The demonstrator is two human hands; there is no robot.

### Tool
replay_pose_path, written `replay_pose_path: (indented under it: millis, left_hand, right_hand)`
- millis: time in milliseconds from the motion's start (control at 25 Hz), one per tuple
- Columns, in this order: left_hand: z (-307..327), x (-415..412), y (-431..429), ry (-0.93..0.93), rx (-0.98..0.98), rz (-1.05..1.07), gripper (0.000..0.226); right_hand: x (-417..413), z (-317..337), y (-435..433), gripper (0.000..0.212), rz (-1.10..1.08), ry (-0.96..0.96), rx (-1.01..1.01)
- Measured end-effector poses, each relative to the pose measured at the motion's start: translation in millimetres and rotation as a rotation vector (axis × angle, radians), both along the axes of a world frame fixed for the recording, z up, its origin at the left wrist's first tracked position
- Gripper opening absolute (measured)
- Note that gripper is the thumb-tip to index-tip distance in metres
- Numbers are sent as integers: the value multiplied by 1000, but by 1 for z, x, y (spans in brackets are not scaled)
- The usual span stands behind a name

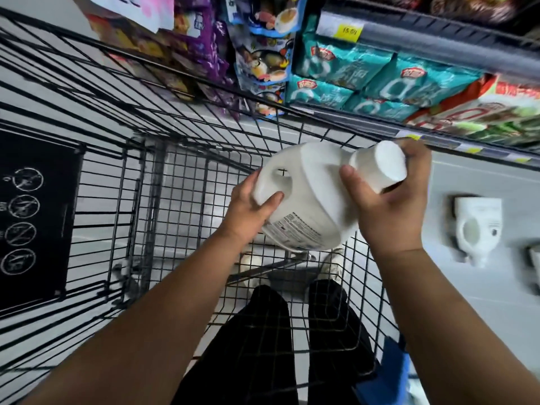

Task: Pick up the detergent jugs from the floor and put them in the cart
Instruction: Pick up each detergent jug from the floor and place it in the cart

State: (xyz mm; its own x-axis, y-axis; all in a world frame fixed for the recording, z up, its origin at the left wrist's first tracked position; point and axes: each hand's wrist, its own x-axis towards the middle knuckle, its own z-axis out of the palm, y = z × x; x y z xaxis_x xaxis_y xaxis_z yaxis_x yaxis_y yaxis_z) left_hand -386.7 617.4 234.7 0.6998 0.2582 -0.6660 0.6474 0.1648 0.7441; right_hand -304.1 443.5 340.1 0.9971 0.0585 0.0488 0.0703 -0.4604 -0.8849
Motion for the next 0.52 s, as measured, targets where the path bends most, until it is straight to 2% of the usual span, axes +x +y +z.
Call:
replay_pose_path:
  millis: [120, 320, 440, 520]
  left_hand:
    - [7, 5, 13, -74, -59, -158, 90]
    - [8, 13, 13, -63, 112, -311, 121]
    - [6, 17, 12, -52, 144, -366, 125]
    - [2, 17, 11, -68, 162, -380, 125]
  right_hand:
    - [4, -3, 3, 63, 11, 33, 13]
    - [4, -12, -11, 81, 66, 57, -6]
    - [-2, -18, -26, 109, 187, 209, -81]
    - [-9, -16, -30, 114, 231, 313, -87]
